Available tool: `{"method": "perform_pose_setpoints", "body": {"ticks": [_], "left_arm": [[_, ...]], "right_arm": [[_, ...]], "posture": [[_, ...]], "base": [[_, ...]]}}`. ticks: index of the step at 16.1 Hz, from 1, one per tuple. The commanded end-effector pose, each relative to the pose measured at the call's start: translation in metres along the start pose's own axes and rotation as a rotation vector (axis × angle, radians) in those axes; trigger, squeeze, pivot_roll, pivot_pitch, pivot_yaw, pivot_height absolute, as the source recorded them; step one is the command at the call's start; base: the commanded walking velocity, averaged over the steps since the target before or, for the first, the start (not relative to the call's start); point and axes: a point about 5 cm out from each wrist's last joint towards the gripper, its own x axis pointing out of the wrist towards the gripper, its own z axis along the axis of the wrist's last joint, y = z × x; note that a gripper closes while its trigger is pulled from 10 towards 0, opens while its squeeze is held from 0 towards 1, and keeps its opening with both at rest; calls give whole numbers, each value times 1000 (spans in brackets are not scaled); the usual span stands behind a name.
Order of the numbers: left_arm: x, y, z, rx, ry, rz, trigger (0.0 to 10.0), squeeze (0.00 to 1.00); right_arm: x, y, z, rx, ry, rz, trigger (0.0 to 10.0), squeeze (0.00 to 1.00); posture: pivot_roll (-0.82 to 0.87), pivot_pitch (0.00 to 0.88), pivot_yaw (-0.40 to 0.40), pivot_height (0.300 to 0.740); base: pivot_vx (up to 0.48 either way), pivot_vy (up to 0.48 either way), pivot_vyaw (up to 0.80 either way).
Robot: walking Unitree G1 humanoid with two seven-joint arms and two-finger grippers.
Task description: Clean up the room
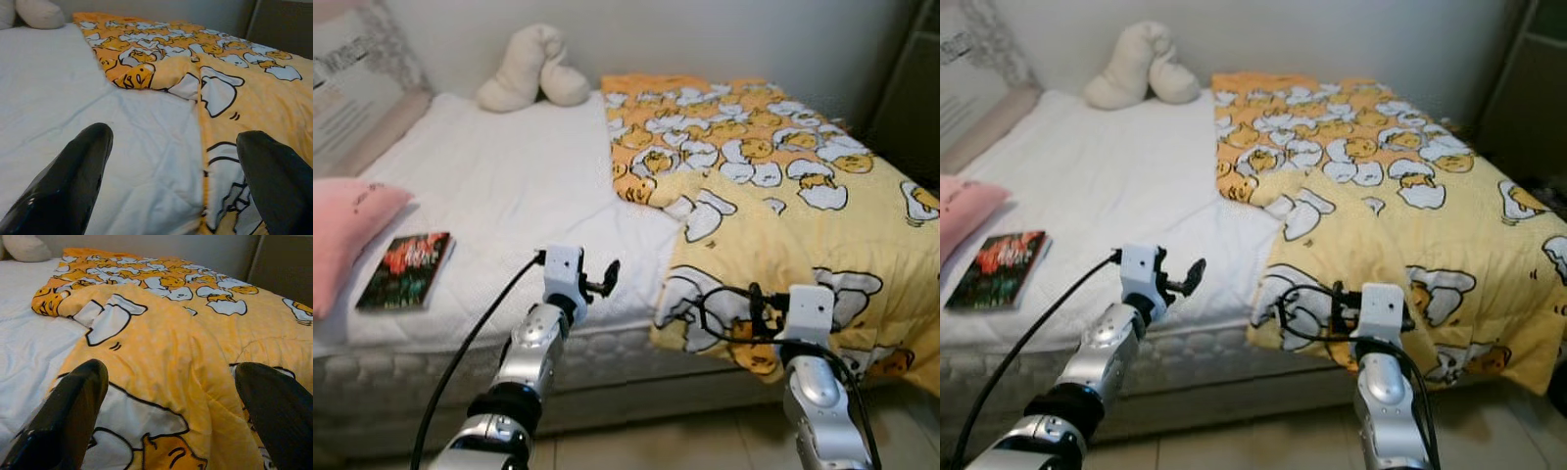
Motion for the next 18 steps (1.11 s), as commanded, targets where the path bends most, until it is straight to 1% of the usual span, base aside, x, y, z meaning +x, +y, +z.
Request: {"method": "perform_pose_setpoints", "body": {"ticks": [1,3,5,6,7,8,9,10,11,14,16,18], "left_arm": [[4,1,6,23,1,-23,10000,1000],[5,-2,6,26,5,-47,10000,1000],[7,-9,4,86,13,-52,10000,1000],[7,-11,4,97,10,-49,10000,0],[7,-11,3,45,4,-53,10000,0],[7,-11,2,28,2,-53,10000,0],[6,-12,1,28,6,-49,10000,0],[6,-13,-1,14,11,-35,10000,0],[7,-15,-2,6,13,-31,10000,0],[7,-17,-3,3,19,-28,10000,0],[7,-16,-6,-8,34,-16,10000,0],[6,-15,-7,11,35,-24,10000,0]], "right_arm": [[-1,3,0,9,-7,15,10000,0],[-4,0,0,13,-19,2,10000,0],[-7,-8,0,28,-27,-28,10000,0],[-10,-9,-3,24,-25,-27,10000,0],[-12,-10,-5,19,-27,-24,10000,0],[-13,-10,-5,17,-29,-23,10000,0],[-14,-9,-6,29,-28,-13,10000,0],[-15,-7,-6,51,-23,-13,10000,0],[-13,-4,-4,50,-25,-10,10000,0],[-10,-3,0,35,-36,2,10000,0],[-9,-7,-1,28,-31,-3,10000,0],[-9,-8,-1,22,-30,-4,10000,0]], "posture": [[52,0,45,740],[46,0,46,740],[41,0,45,740],[34,0,47,740],[34,0,47,740],[34,0,47,740],[34,0,47,740],[34,0,47,740],[20,0,50,740],[19,0,49,740],[21,0,48,740],[23,0,44,740]], "base": [[0,450,-638],[296,375,-634],[0,0,-638],[0,0,-638],[0,0,-650],[0,0,-650],[334,-341,-681],[390,-274,0],[390,-274,0],[410,-246,0],[439,0,0],[450,0,0]]}}
